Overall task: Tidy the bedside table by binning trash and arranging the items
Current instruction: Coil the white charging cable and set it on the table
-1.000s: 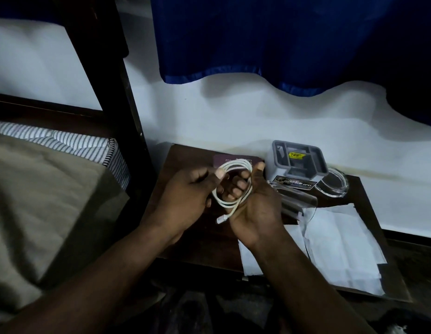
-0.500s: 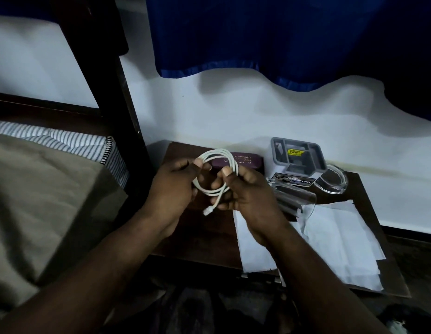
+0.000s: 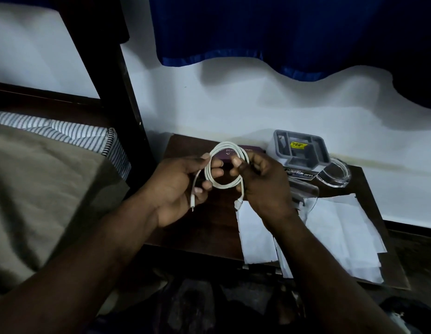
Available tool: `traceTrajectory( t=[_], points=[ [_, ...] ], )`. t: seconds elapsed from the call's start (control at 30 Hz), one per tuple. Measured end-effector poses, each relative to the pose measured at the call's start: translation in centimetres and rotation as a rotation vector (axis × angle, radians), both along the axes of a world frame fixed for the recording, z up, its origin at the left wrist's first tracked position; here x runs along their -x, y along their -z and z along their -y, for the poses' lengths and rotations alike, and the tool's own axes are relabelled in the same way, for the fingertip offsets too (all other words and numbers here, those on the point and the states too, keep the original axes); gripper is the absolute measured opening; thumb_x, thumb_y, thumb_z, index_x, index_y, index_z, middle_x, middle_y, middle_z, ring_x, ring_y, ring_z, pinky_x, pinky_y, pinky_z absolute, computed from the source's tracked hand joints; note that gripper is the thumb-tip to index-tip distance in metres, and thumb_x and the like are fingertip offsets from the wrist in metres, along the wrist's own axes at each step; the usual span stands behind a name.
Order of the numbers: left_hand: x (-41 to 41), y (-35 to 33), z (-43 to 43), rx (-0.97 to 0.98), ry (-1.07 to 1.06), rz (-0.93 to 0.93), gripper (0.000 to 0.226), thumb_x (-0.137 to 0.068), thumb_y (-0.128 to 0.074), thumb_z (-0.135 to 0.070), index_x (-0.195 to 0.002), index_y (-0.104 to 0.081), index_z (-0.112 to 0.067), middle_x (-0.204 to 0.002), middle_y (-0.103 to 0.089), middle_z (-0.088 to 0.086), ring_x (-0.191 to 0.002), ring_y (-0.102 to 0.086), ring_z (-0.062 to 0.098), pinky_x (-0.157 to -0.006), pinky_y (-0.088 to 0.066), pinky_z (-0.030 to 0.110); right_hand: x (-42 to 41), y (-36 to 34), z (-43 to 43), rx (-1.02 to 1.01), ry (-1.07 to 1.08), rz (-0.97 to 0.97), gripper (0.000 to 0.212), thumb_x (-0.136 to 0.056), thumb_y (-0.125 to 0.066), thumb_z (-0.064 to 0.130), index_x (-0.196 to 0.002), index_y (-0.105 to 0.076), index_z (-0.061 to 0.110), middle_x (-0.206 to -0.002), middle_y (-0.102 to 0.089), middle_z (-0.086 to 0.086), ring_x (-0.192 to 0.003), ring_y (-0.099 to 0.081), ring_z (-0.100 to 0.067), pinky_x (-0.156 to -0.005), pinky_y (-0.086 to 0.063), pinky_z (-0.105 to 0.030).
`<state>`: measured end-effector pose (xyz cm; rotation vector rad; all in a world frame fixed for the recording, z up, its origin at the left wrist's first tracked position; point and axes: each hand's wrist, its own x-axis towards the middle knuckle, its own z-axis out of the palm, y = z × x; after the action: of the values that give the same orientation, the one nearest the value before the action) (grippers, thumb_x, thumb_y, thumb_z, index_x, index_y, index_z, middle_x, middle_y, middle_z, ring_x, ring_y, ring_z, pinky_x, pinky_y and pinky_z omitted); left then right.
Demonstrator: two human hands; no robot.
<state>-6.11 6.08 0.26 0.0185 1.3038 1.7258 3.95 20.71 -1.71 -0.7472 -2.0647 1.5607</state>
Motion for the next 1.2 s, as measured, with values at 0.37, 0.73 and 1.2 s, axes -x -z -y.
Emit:
traceTrajectory(
  t=[0.37, 0.73, 1.2],
  points=[
    [-1.0, 1.3, -0.3, 0.255, -0.151, -0.549, 0.022, -0.101, -0.062, -0.027, -0.086, -0.075, -0.018, -0.075, -0.075, 0.013, -0.054, -0.07, 0.023, -0.049, -0.054, 0.026, 0.3, 0.9, 0.2, -0.112, 0.075, -0.03, 0.013, -0.096, -0.068, 0.038, -0.085, -0.076, 0.039, -0.076, -0.077, 0.009, -0.052, -0.065, -0.012, -0.06, -0.059, -0.042],
    [-0.4, 1.8, 0.4, 0.503, -0.23, -0.916, 0.033, -0.074, -0.063, -0.065, -0.075, -0.071, -0.033, -0.057, -0.069, -0.003, -0.053, -0.069, 0.018, -0.055, -0.062, 0.045, 0.1, 0.6, 0.4, -0.302, 0.181, 0.044, 0.015, -0.099, -0.067, 0.034, -0.093, -0.081, 0.031, -0.075, -0.077, 0.017, -0.057, -0.066, 0.001, -0.068, -0.058, -0.032],
    [-0.6, 0.9, 0.1, 0.127, -0.029, -0.438, 0.009, -0.089, -0.076, -0.017, -0.092, -0.082, -0.011, -0.077, -0.073, 0.001, -0.067, -0.059, 0.008, -0.055, -0.048, 0.019, 0.0, 0.8, -0.1, -0.226, 0.19, 0.053, 0.02, -0.097, -0.069, 0.035, -0.084, -0.079, 0.024, -0.075, -0.078, 0.01, -0.061, -0.073, -0.01, -0.07, -0.062, -0.048]
  ],
)
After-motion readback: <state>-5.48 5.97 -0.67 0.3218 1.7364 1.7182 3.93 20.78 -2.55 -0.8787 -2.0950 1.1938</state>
